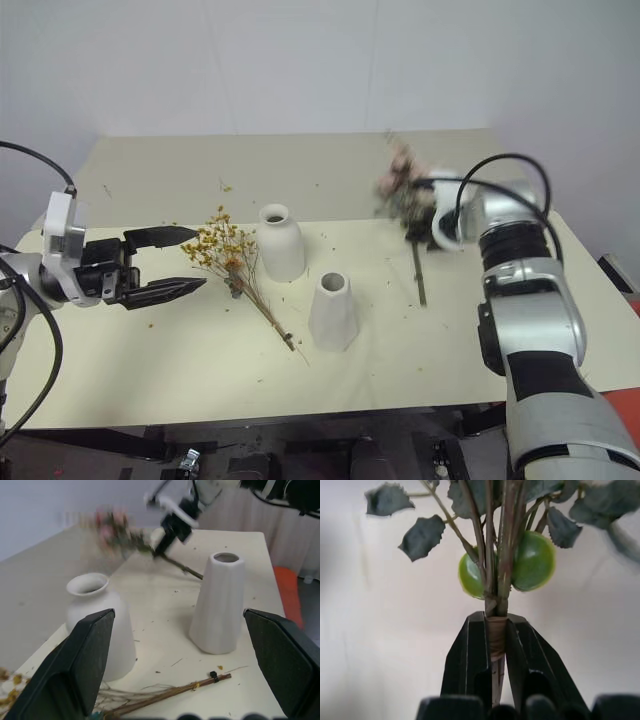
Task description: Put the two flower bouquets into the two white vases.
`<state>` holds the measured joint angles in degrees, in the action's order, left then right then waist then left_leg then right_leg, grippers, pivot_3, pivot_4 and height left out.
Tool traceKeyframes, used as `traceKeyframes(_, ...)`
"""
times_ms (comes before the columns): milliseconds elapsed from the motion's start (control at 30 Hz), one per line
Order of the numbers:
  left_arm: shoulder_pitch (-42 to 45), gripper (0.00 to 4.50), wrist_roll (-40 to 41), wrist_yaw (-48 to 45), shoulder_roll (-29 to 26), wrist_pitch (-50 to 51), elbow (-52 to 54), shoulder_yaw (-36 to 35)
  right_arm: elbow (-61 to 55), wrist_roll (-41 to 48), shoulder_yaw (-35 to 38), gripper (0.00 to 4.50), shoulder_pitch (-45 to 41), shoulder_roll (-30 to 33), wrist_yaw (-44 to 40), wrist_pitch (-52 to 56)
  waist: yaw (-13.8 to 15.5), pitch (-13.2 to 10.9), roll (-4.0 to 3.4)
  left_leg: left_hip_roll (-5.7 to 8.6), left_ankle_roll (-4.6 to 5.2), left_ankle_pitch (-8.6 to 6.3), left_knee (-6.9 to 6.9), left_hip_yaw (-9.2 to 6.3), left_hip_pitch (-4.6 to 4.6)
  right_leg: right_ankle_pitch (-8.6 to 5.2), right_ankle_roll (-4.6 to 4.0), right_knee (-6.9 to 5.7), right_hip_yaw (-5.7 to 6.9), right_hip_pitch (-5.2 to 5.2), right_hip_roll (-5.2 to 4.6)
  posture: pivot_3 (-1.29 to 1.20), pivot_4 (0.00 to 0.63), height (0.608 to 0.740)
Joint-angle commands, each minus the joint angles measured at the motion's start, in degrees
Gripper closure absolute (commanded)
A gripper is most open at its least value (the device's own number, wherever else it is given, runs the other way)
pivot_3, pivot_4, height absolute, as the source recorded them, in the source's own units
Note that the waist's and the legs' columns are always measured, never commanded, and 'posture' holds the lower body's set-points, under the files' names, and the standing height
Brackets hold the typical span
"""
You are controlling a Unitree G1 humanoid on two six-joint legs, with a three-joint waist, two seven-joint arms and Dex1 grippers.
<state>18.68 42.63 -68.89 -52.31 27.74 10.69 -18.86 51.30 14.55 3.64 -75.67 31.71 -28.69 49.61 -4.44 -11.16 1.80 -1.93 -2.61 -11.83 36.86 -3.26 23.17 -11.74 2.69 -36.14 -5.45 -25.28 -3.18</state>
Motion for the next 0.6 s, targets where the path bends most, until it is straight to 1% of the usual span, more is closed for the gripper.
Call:
traceKeyframes(33,-0.8,0.00,0.7,2.1,-2.8,2.2,3.0,-3.5,-4.3,3.4,6.9,4.27,-1.4,-2.5,-0.1,-16.0,-0.5,0.0,0.00,0.00,0.00,0.00,-0.02,0.00,-0.01,0.00,0.00,-0.01,-0.01,0.00,0.00,0.00,0.150,0.740)
traceKeyframes(100,-0.6,0.00,0.9,4.5,-4.0,4.7,3.2,-4.1,-4.9,4.7,8.5,4.27,-2.1,-4.2,-2.3,-18.9,-1.0,0.0,0.00,0.01,0.00,0.00,-0.01,-0.01,-0.01,0.00,0.00,-0.03,-0.01,0.01,-0.01,0.00,0.150,0.740)
traceKeyframes(167,0.4,0.00,0.9,7.9,-5.0,7.8,2.9,-4.3,-6.2,9.3,11.8,4.27,-2.9,-6.6,-5.7,-18.3,-1.1,0.0,-0.01,0.00,0.00,0.00,0.00,-0.01,-0.03,0.01,0.00,-0.06,-0.01,0.03,-0.01,0.00,0.150,0.740)
traceKeyframes(200,1.0,0.00,0.9,9.5,-5.2,9.0,2.9,-4.5,-7.9,10.4,12.0,4.27,-2.7,-7.9,-7.2,-18.7,-1.2,0.0,-0.01,0.00,0.00,0.00,0.00,-0.02,-0.04,0.01,0.01,-0.07,-0.01,0.03,-0.01,0.00,0.150,0.740)
traceKeyframes(267,1.9,0.00,0.9,13.0,-5.3,11.4,3.1,-4.7,-11.8,11.3,10.8,4.27,-1.4,-10.0,-10.0,-19.5,-1.2,0.0,-0.02,0.00,0.00,0.01,0.00,-0.03,-0.06,0.01,0.00,-0.11,-0.01,0.03,0.00,0.00,0.150,0.740)
traceKeyframes(433,1.6,0.00,2.3,17.4,-4.6,15.1,4.7,-6.4,-21.4,13.2,8.4,4.27,1.4,-15.3,-14.8,-20.9,-1.2,0.0,-0.03,-0.01,0.00,0.01,0.00,-0.08,-0.06,0.01,0.00,-0.16,0.02,0.02,0.02,0.00,0.150,0.740)
traceKeyframes(600,0.4,0.00,2.8,19.1,-4.2,16.2,5.9,-7.5,-25.4,12.6,6.0,4.27,2.8,-19.0,-16.2,-23.2,-1.2,0.0,-0.03,0.00,0.00,0.01,0.00,-0.09,-0.05,0.03,-0.02,-0.17,0.04,0.02,0.00,0.00,0.150,0.740)
